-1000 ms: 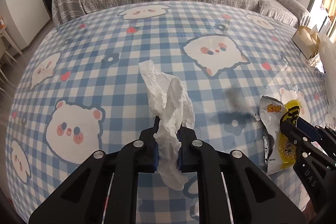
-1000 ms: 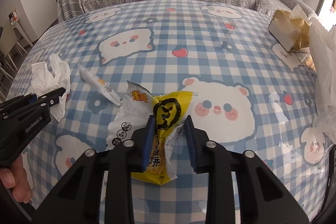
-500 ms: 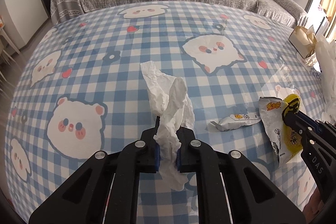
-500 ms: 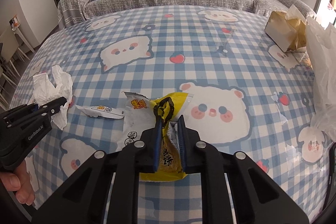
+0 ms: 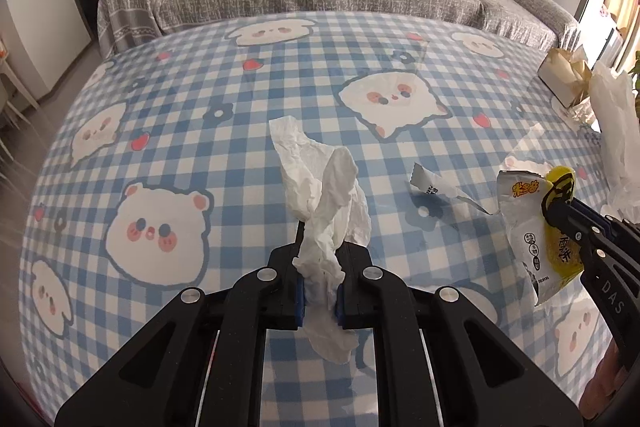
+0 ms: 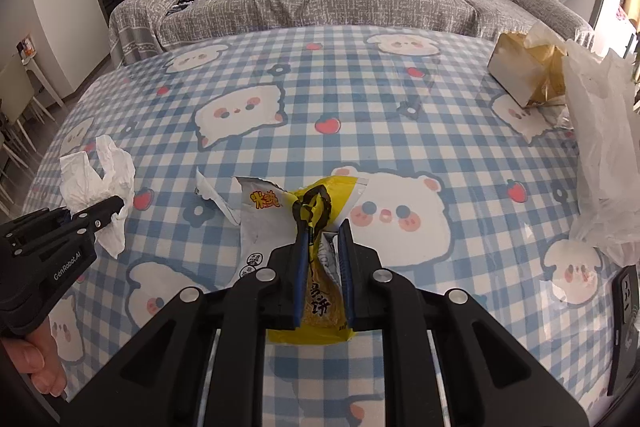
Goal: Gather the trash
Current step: 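Carry the white tissue and yellow wrapper down over the black trash bin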
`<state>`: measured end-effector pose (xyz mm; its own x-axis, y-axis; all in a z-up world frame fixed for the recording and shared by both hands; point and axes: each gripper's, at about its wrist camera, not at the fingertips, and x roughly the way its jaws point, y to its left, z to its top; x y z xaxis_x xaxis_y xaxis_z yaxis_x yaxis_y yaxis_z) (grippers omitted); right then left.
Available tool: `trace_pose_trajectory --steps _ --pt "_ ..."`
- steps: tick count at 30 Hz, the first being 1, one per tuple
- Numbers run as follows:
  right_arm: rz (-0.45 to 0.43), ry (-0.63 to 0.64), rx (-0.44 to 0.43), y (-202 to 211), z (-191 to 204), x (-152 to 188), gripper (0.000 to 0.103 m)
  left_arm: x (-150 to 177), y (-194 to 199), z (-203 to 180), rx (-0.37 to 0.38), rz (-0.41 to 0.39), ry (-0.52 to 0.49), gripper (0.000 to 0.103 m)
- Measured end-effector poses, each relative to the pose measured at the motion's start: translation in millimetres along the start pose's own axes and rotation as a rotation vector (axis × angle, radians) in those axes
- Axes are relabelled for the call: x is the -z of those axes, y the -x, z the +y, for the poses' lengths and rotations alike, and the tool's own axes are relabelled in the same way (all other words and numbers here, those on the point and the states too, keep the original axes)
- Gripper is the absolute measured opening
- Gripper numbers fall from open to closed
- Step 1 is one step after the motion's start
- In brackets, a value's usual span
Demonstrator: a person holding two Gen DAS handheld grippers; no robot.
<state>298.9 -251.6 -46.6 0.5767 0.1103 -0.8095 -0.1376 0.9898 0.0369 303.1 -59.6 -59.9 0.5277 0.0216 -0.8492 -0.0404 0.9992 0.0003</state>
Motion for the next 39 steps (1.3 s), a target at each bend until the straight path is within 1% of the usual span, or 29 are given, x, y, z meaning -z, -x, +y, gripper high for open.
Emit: trace_pose_trajectory --steps 8,13,19,27,39 --pt "-0.049 -0.001 0.002 42.5 3.6 7.6 0.013 9.7 40.9 3.3 -0.001 -0.035 0.005 0.009" --pt "-0.068 -0.002 -0.005 65.3 5.2 18.5 0.013 25.2 67.6 5.3 0.006 -0.055 0.008 0.009" --pt "-0.074 -0.006 -0.012 85.9 7.5 37.2 0.013 44.8 87.5 6.1 0.009 -0.061 0.013 0.009" --pt "-0.075 -0.006 -0.023 108.8 11.1 67.5 0.013 84.3 113.5 8.6 0.035 -0.067 0.027 0.009" --pt "-0.092 -0.006 -0.029 143.4 15.9 104.8 0.013 135.9 143.4 10.2 0.033 -0.067 0.024 0.009"
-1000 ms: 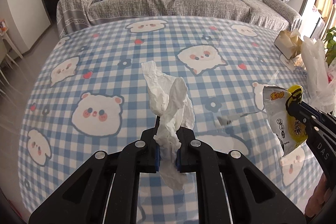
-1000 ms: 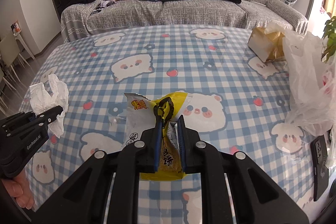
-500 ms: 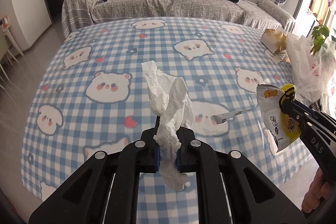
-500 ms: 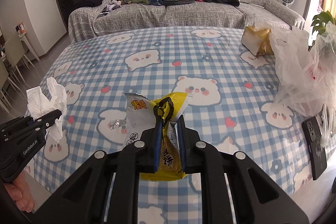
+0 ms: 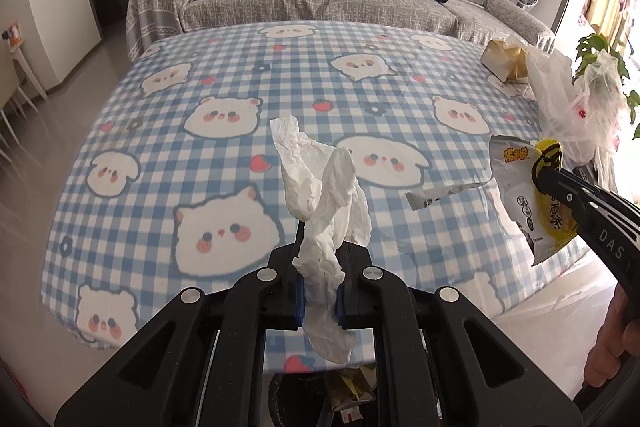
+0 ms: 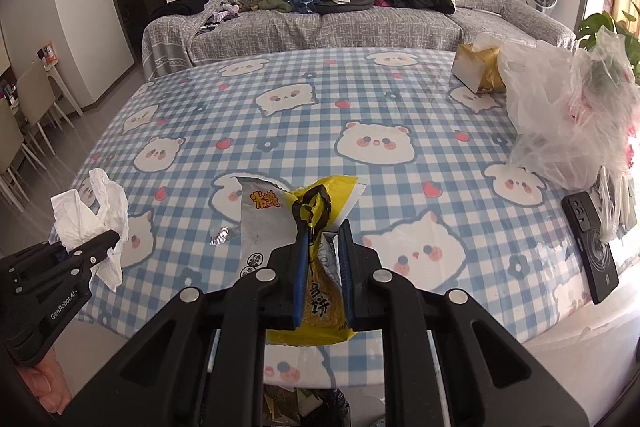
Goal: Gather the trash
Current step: 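Carry the white tissue and yellow wrapper down over the black trash bin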
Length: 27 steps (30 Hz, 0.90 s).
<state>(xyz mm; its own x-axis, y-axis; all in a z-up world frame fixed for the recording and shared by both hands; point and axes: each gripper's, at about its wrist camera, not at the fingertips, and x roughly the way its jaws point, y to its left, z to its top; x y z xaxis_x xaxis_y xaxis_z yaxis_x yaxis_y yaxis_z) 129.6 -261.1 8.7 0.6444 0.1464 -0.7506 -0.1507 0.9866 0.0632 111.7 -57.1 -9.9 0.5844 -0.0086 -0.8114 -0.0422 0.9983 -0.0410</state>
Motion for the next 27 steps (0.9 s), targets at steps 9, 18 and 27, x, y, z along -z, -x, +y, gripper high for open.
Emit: trace_pose_trajectory --steps 9,18,27 --pt "-0.016 0.005 -0.011 25.0 8.7 25.4 0.013 29.8 32.1 6.5 0.014 -0.024 0.012 0.009" --pt "-0.012 0.03 -0.015 34.3 23.3 50.9 0.013 61.6 52.0 11.4 0.032 -0.028 0.016 0.009" --pt "-0.006 0.034 -0.027 49.4 35.6 87.6 0.013 102.3 54.2 23.6 0.028 -0.003 0.017 0.009"
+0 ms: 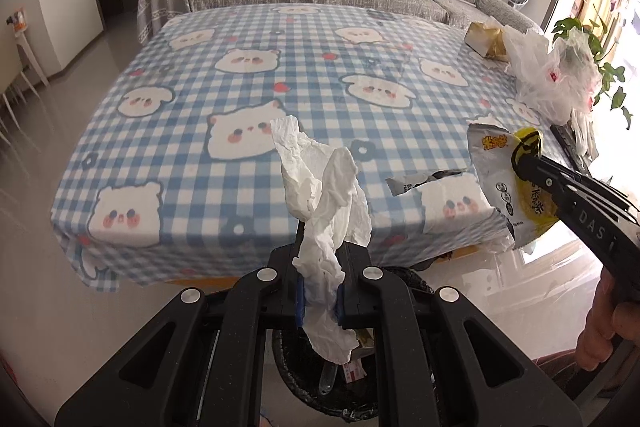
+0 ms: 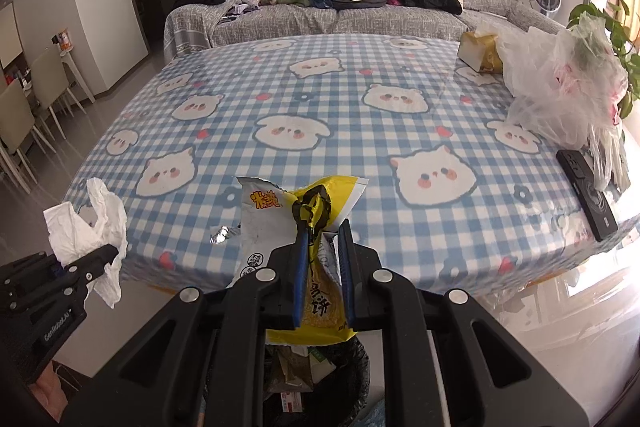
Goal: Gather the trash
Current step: 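Carry the white tissue and yellow wrapper down over the black trash bin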
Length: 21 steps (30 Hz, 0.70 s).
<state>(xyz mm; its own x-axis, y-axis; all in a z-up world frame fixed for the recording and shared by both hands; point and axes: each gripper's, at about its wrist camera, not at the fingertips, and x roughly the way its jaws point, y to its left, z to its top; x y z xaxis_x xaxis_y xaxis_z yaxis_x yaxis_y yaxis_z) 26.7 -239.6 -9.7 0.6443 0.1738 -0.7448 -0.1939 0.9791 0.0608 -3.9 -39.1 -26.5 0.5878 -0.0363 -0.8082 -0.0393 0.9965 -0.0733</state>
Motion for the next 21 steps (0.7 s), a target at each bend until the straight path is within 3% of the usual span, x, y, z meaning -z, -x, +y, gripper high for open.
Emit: trace_pose_trajectory --steps 21 --pt "0.064 0.003 0.0 10.1 16.9 103.1 0.013 96.4 -4.9 4.8 0.021 0.068 -0.004 0.009"
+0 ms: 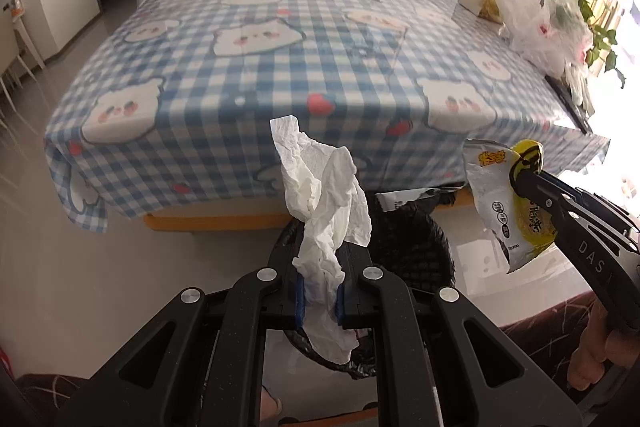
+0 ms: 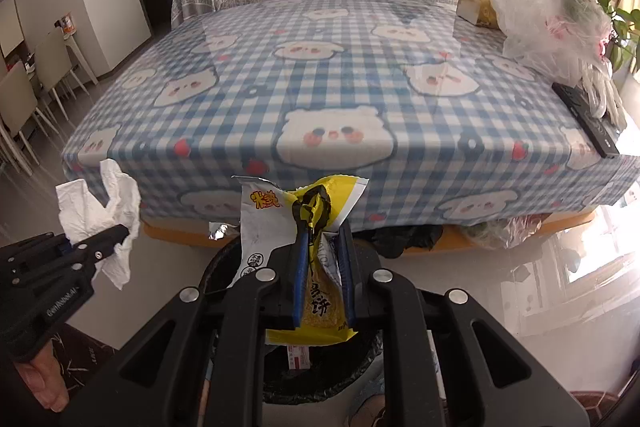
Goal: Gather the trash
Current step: 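Carry the white tissue and yellow wrapper down over the black trash bin, then open the left tool to drop the tissue while the right tool releases the yellow wrapper into the bin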
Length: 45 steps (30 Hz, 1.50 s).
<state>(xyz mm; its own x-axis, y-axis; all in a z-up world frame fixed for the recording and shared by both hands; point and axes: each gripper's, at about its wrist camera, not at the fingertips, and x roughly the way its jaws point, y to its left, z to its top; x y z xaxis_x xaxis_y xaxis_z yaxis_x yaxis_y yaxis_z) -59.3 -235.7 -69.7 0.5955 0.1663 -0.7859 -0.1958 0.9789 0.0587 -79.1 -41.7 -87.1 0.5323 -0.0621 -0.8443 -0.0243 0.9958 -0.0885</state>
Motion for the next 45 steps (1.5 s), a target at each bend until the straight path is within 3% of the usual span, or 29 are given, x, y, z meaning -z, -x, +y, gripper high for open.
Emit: trace_pose_trajectory --steps 8,14,35,39,41,43,45 --pt "0.07 0.012 0.032 -22.4 -4.2 35.6 0.013 29.7 -16.2 -6.0 0.029 0.037 0.0 0.009" --pt "0.118 -0.021 0.081 -40.2 -30.4 52.8 0.013 44.1 -31.9 -16.2 0.039 0.064 -0.003 0.009" --pt "0.106 -0.082 0.135 -45.2 -74.3 65.4 0.013 71.3 -108.1 -57.3 0.057 0.162 -0.042 0.01" --pt "0.111 -0.089 0.128 -47.0 -75.9 65.5 0.013 72.8 -109.0 -61.9 0.041 0.161 -0.059 0.018" --pt "0.108 -0.09 0.126 -46.9 -75.8 65.1 0.013 71.9 -108.0 -62.0 0.031 0.153 -0.058 0.033" --pt "0.109 -0.091 0.124 -47.2 -75.8 65.3 0.013 71.6 -105.9 -62.1 0.031 0.144 -0.052 0.055" --pt "0.114 -0.092 0.122 -48.6 -76.2 65.7 0.013 71.6 -103.6 -62.5 0.012 0.131 -0.057 0.058"
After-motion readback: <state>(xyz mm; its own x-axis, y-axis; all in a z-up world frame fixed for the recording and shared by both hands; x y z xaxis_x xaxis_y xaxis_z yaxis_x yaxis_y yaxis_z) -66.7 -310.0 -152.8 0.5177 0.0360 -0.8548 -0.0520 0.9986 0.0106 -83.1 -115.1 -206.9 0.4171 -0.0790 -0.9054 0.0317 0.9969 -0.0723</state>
